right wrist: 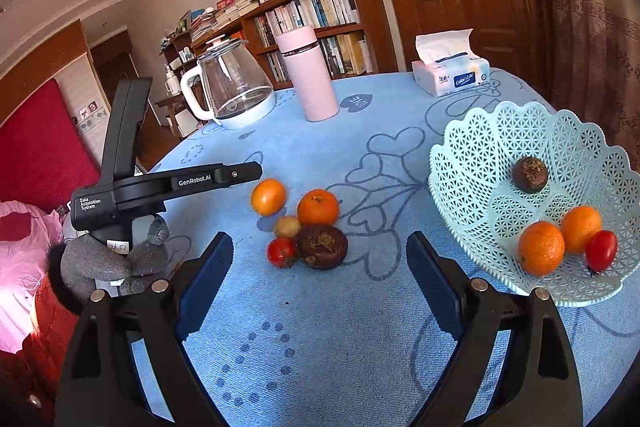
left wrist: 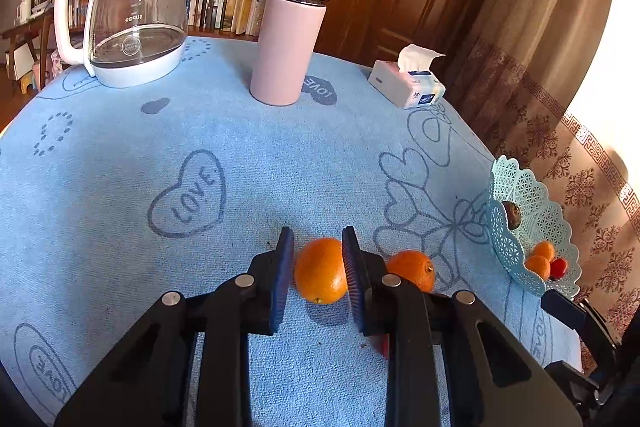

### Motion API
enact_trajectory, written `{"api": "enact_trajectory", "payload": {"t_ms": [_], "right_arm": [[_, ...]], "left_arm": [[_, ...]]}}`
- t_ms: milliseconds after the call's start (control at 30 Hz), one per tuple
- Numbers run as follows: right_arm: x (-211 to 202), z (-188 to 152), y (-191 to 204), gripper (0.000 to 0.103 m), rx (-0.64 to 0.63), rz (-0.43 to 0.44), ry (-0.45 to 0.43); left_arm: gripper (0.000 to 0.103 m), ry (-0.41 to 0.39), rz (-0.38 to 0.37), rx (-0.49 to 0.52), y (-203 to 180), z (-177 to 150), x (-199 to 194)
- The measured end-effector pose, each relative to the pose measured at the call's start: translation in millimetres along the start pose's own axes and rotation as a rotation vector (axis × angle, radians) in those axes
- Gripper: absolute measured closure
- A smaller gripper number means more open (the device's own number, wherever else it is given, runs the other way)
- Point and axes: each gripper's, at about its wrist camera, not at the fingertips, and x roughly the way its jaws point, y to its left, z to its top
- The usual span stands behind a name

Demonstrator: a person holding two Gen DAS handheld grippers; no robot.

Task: Organize fruits
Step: 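Grasp an orange from the pile with the left tool, then grasp the second dark brown fruit with the right tool while the left tool holds the orange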

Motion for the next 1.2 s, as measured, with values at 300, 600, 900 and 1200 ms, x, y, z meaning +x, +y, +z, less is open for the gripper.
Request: {"api": "enact_trajectory", "payload": {"t_ms": [300,600,900,1200], "right_arm": [[36.2,1.5,-7.0,0.031,0.079,0.034,0.149],[80.3,8.2,-21.6,0.043,0.162,0.034,0.270],[80.6,6.6,-14.8,0.057,0.102,0.009,0.241],[61.5,11.6,-7.8,0.057,0.063,-0.002,0.149]], "left_arm": [[0.057,0.040,0.007,-0.008,-1.1,-4.5,10.9],[0.050,0.049,0.021,0.009,-3.0,-5.9,15.1],[0.047,0.048,0.030,-0.010,2.4,-5.5,14.7],[0.047,0.034,0.017,-0.009,1.5,-3.7,9.8]]}}
